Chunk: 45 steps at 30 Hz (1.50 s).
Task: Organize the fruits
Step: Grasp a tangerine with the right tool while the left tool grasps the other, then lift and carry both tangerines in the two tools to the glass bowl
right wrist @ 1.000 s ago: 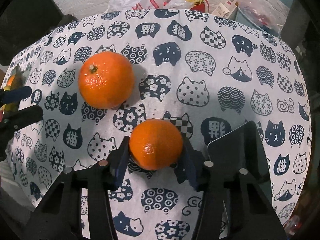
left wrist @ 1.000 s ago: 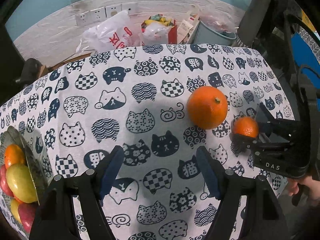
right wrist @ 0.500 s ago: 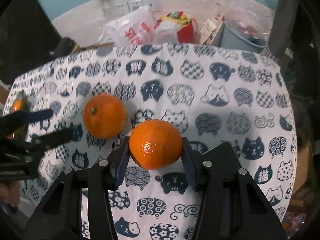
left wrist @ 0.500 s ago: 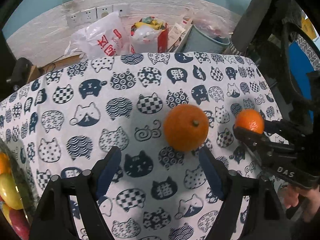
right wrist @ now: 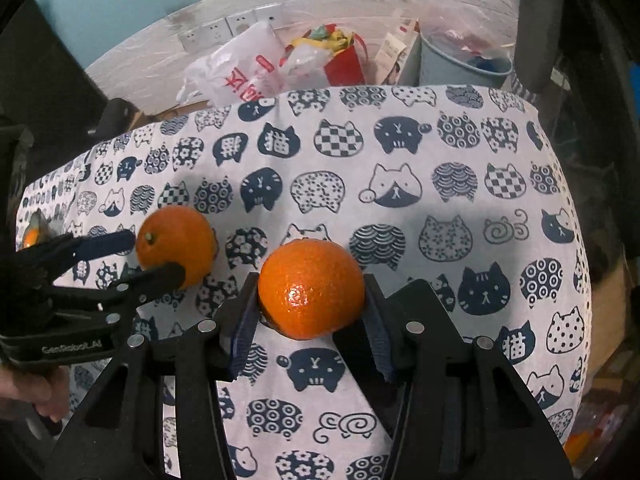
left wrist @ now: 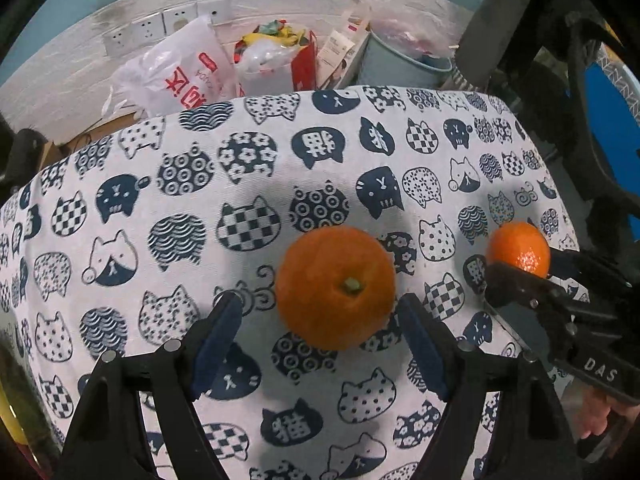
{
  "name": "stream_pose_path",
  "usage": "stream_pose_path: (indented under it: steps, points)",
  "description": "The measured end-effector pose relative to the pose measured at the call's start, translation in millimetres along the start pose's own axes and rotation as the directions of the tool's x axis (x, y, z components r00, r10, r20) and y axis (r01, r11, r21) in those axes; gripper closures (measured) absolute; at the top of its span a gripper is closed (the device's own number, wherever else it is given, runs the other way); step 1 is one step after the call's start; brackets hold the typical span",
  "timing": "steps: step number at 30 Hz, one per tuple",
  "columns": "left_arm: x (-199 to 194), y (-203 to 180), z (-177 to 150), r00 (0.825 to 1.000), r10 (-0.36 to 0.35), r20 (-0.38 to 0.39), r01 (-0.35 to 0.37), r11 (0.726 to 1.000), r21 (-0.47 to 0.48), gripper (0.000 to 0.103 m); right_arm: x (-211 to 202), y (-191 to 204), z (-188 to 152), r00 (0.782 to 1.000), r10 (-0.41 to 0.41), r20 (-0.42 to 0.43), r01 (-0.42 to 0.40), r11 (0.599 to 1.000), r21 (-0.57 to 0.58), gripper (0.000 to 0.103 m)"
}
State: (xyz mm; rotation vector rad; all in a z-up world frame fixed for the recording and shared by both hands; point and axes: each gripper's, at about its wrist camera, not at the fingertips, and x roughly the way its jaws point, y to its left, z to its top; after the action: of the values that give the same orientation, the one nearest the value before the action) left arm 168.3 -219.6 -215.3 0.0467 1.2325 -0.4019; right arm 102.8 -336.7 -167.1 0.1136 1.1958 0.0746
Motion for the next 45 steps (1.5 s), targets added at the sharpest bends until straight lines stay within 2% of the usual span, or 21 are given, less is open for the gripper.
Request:
stream_pose_path:
  steps: [8, 10, 15, 22, 34, 45]
  points:
    - [13.0, -3.5, 6.4, 1.000, -0.009, -0.006, 0.009, 1.000, -0.005, 0.022, 4.3, -6.9, -3.5, 1.000, 0.001, -0.012, -0.001, 1.000, 0.011, 0.054]
    - [14.6, -4.6, 5.8, 1.000, -0.011, -0.010, 0.011, 1.000, 0.007, 0.037, 4.1, -7.7, -3.3, 1.000, 0.003, -0.011, -0.002, 1.000, 0.012, 0.054]
    - [15.0, -6.1, 3.8, 1.000, -0.021, -0.004, 0.021, 0.999, 0.036, 0.037, 4.8, -9.1, -2.0, 1.000, 0.004, -0.012, -0.004, 1.000, 0.014, 0.054]
    - [9.5, -2.6, -1.2, 1.000, 0.003, -0.005, -0.002, 0.999, 0.043, 0.038, 2.4, -4.5, 2.3, 1.000, 0.001, -0.001, -0.001, 1.000, -0.001, 0.054]
    - [-28.7, 13.0, -7.8, 0.999, -0.001, 0.037, 0.001, 1.000, -0.002, 0.038, -17.8, 14.3, 10.9, 0.999, 0.001, 0.045, 0.001, 0.999, -0.039, 0.054]
    - [-82.5, 25.9, -20.2, 0.993, -0.003, 0.116, 0.005, 1.000, -0.021, 0.038, -47.3, 49.7, 17.0, 0.994, 0.021, 0.108, -0.010, 0.995, -0.102, 0.054]
